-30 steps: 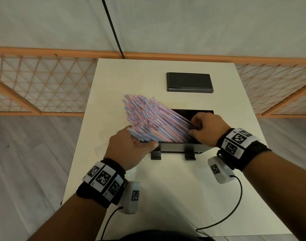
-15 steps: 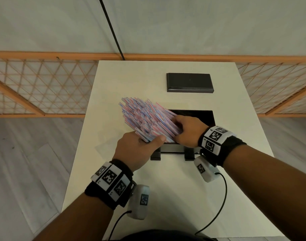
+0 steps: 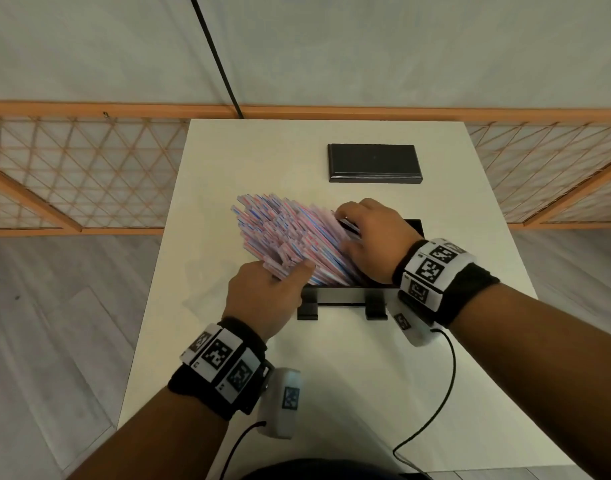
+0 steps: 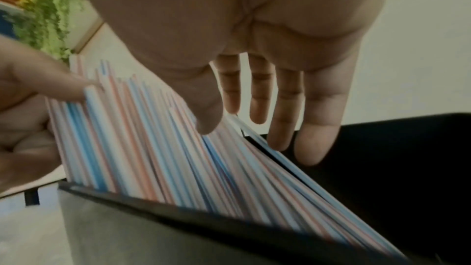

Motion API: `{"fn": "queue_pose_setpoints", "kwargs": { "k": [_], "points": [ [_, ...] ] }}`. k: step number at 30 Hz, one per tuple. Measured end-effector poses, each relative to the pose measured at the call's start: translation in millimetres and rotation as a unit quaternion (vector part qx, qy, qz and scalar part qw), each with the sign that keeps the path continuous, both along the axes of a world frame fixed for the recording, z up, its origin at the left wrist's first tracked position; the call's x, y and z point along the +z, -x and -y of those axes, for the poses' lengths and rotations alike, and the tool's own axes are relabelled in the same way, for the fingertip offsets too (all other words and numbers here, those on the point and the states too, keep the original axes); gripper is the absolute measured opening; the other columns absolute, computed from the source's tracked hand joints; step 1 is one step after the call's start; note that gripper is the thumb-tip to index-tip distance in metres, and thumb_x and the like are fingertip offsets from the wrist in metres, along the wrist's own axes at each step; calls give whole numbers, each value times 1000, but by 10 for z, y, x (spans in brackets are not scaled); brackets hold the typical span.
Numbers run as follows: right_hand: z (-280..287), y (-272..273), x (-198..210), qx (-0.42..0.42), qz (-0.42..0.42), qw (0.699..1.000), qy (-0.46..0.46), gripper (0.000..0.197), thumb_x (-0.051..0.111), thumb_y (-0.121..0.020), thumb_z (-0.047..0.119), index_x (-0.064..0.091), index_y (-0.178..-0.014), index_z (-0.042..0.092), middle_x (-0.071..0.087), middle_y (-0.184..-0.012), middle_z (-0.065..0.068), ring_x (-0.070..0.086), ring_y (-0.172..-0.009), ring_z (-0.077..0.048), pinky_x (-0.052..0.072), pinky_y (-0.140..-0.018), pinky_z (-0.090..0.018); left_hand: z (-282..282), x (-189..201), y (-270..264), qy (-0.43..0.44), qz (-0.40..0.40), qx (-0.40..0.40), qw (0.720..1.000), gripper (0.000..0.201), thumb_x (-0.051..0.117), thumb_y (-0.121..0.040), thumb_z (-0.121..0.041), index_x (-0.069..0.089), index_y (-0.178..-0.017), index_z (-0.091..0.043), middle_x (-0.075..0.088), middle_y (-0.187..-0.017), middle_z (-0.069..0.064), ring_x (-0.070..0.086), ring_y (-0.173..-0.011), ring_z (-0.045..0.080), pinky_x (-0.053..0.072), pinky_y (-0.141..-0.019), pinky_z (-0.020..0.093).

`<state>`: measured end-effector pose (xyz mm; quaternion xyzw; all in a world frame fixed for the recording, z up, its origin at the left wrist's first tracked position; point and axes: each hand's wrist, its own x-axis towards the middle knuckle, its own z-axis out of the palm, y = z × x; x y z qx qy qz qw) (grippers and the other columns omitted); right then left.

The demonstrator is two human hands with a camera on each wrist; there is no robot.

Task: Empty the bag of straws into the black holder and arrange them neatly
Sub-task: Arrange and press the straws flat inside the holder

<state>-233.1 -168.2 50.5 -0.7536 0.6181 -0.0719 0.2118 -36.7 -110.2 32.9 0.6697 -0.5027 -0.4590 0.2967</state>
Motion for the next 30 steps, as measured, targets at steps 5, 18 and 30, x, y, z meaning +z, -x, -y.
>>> {"fn": "queue_pose_setpoints", "kwargs": {
  "k": [5, 18, 30],
  "points": [
    [-256, 297, 14, -70, 21, 997, 16, 15, 68, -82, 31, 61, -88, 20, 64, -85, 2, 60, -77, -19, 43, -69, -26, -45, 12, -99, 36, 60, -38, 997, 73, 57, -86, -68, 64, -67, 3, 69, -60, 13, 63, -61, 36, 58, -71, 49],
    [-345, 70, -271, 70, 15, 985, -158, 36, 45, -96, 54, 58, -80, 26, 59, -70, 5, 56, -67, -11, 48, -69, -30, 6, -9, -26, -90, -65, 18, 994, 76, 54, -91, -69, 69, -81, 5, 68, -57, 18, 43, -35, 19, 35, -44, 24],
    [-341, -56, -322, 112, 99, 988, -31, 27, 42, -100, 32, 63, -116, 23, 68, -97, 0, 61, -93, -23, 50, -84, -37, -10, -16, 173, -116, -265, 43, 956, 64, 32, -103, -59, 73, -95, -10, 59, -57, 24, 35, -32, 21, 25, -40, 20]
  ]
}}
